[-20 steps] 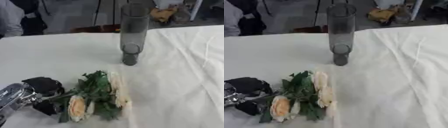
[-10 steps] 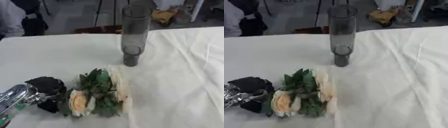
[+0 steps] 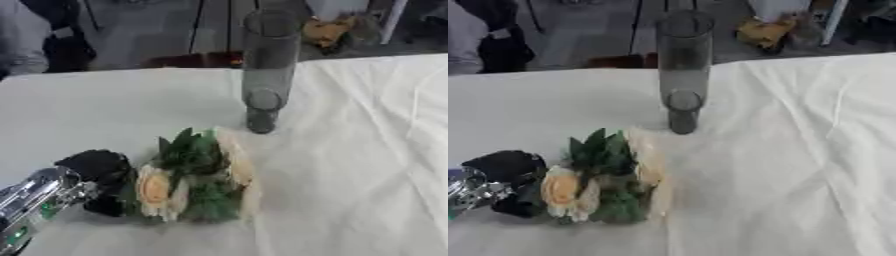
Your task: Arrange flowers into the vase.
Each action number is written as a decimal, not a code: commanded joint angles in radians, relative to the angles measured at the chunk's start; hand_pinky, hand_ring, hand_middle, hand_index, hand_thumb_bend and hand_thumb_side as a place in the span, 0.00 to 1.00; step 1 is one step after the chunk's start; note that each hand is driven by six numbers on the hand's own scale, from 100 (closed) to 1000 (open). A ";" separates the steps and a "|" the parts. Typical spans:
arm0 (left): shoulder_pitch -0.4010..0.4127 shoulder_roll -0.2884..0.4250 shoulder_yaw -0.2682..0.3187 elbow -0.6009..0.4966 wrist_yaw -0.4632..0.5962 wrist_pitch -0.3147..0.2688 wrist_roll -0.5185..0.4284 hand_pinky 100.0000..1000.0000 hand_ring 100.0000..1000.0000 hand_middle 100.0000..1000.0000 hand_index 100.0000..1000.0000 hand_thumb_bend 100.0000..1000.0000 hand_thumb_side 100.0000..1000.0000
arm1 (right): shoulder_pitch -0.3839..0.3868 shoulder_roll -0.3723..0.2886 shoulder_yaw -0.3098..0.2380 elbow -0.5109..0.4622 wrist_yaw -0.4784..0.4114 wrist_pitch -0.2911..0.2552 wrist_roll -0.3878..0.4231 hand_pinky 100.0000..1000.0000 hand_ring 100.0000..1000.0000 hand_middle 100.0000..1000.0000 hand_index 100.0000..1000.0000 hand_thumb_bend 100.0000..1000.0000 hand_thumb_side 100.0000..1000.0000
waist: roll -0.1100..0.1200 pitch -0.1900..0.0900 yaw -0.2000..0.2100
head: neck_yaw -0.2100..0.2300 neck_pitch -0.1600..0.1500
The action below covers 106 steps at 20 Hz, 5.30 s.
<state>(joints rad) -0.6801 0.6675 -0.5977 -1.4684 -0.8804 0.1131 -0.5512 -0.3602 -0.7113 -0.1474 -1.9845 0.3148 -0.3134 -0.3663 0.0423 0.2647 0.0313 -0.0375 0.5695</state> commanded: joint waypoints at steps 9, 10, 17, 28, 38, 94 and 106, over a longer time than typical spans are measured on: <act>0.003 -0.004 0.002 0.099 -0.001 -0.002 0.032 0.00 0.00 0.18 0.40 0.00 0.63 | -0.015 -0.015 -0.010 -0.016 -0.009 0.002 -0.002 0.83 1.00 0.79 0.80 0.00 1.00 | -0.006 -0.006 -0.003 | 0.006 -0.015; 0.002 -0.006 0.004 0.103 0.002 -0.001 0.041 0.00 0.00 0.16 0.37 0.00 0.64 | -0.015 -0.014 -0.011 -0.016 -0.009 0.003 -0.003 0.83 1.00 0.78 0.80 0.00 1.00 | -0.006 -0.005 -0.004 | 0.006 -0.016; -0.008 -0.010 0.026 0.068 0.085 -0.014 0.150 0.00 0.00 0.00 0.15 0.00 0.66 | -0.010 -0.012 -0.012 -0.016 -0.007 0.008 -0.006 0.83 1.00 0.78 0.80 0.00 1.00 | -0.006 -0.007 -0.004 | 0.004 -0.019; -0.027 0.026 0.063 -0.008 0.226 0.020 0.279 0.00 0.00 0.00 0.00 0.00 0.66 | -0.009 -0.014 -0.012 -0.016 -0.010 0.012 -0.009 0.82 1.00 0.78 0.80 0.00 1.00 | -0.005 -0.015 -0.002 | -0.007 -0.019; -0.023 0.080 0.131 -0.154 0.210 0.094 0.273 0.00 0.00 0.00 0.00 0.00 0.70 | -0.006 -0.017 -0.012 -0.016 -0.018 0.011 -0.012 0.83 1.00 0.78 0.80 0.00 1.00 | -0.002 -0.023 0.006 | -0.027 -0.011; -0.479 -0.209 0.602 -0.168 1.097 0.101 0.832 0.00 0.00 0.00 0.00 0.00 0.61 | -0.051 -0.024 0.005 -0.016 -0.059 0.005 -0.027 0.82 1.00 0.77 0.79 0.00 1.00 | 0.036 -0.029 -0.043 | -0.008 -0.024; -0.554 -0.258 0.601 -0.013 1.254 -0.055 0.988 0.00 0.00 0.00 0.00 0.00 0.61 | -0.073 -0.027 0.014 -0.016 -0.065 -0.001 -0.017 0.82 1.00 0.77 0.79 0.00 1.00 | 0.054 -0.009 -0.071 | 0.012 -0.057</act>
<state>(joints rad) -1.2042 0.3973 -0.0075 -1.4828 0.3564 0.0736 0.4204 -0.4182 -0.7083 -0.1290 -1.9845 0.2573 -0.3115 -0.3871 0.1018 0.2735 -0.0401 -0.0312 0.5268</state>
